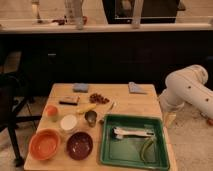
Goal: Place pepper in red bowl
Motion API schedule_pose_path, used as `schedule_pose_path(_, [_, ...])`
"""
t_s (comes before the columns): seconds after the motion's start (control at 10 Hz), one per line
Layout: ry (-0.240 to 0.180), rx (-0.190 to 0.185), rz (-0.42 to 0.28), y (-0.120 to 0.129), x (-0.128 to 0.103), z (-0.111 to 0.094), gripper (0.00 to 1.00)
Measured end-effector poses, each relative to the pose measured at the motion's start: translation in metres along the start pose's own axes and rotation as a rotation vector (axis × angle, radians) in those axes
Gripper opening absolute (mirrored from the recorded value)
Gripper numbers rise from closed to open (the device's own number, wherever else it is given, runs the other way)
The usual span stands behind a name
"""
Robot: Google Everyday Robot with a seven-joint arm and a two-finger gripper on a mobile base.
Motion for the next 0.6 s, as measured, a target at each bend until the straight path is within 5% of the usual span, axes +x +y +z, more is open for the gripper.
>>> schedule_pose_path(0.6, [-0.127, 0.045, -0.328, 0.038, -0.039, 0.021, 0.80])
